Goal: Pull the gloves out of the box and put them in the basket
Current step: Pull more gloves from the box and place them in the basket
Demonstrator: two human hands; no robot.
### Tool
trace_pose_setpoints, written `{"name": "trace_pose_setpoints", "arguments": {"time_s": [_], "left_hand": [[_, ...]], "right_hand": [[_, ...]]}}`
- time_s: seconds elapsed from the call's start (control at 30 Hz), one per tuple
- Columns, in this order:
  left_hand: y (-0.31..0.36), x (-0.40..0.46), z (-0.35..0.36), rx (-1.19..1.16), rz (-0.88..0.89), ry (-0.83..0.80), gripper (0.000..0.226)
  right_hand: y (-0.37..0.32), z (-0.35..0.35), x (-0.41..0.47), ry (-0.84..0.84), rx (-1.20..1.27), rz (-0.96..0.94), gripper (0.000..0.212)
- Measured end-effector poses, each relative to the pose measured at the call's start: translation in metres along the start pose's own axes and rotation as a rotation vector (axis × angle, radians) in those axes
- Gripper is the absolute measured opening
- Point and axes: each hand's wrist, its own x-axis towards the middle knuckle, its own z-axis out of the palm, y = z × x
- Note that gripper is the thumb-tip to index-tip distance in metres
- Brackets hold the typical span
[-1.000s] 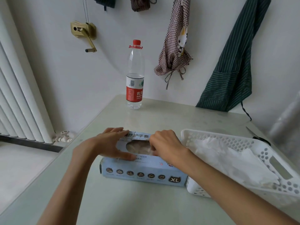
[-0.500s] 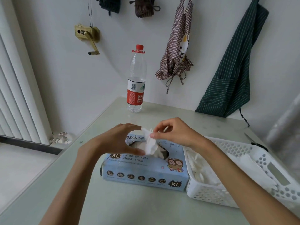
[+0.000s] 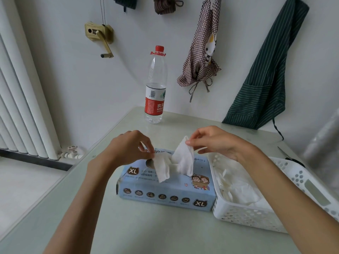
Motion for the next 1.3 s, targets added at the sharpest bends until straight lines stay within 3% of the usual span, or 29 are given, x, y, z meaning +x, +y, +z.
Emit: {"name": "trace_pose_setpoints", "arguments": {"time_s": [0.13,0.23,0.3,0.37,0.5,0.57,0.87,1.03,1.13,1.2,1.3], "left_hand": [[-0.010,-0.004,-0.006,0.126,-0.097,-0.096,0.023],[-0.003,-0.003,-0.006,0.034,-0.048,-0.049,0.036],[0.002,-0.001,-0.001,0.039,-0.015,-0.081,0.060],[0.003,0.001,0.009,0.153,-0.015,-0.149,0.073],[-0.002,0.008,0.025,0.166,-0.030,-0.162,0.078],[-0.005,0.010,0.028,0.147,-0.034,-0.157,0.080],[-0.008,0.011,0.030,0.096,-0.058,-0.137,0.068],[-0.009,0.011,0.027,0.055,-0.057,-0.103,0.074],[-0.010,0.009,0.017,-0.122,-0.016,-0.100,0.074],[-0.003,0.007,0.010,-0.204,0.024,-0.075,0.060],[0.013,0.005,0.009,-0.137,0.073,0.052,0.026]], "right_hand": [[0.008,0.005,-0.002,0.137,-0.004,0.057,0.012],[0.017,0.015,-0.003,0.093,-0.127,0.053,0.038],[0.021,0.020,-0.005,0.040,-0.260,0.056,0.050],[0.023,0.020,-0.005,0.045,-0.365,-0.013,0.036],[0.019,0.017,-0.006,0.380,-0.176,-0.290,0.011],[0.015,0.020,-0.008,0.339,-0.184,-0.356,0.007],[-0.010,0.011,-0.016,0.657,0.056,-0.537,0.008],[-0.016,-0.005,-0.022,0.628,0.126,-0.495,0.010],[-0.010,-0.014,-0.026,0.380,-0.053,-0.361,0.015],[-0.002,-0.015,-0.027,0.251,-0.149,-0.305,0.012],[0.004,-0.019,-0.025,0.345,-0.139,-0.358,0.009]]}}
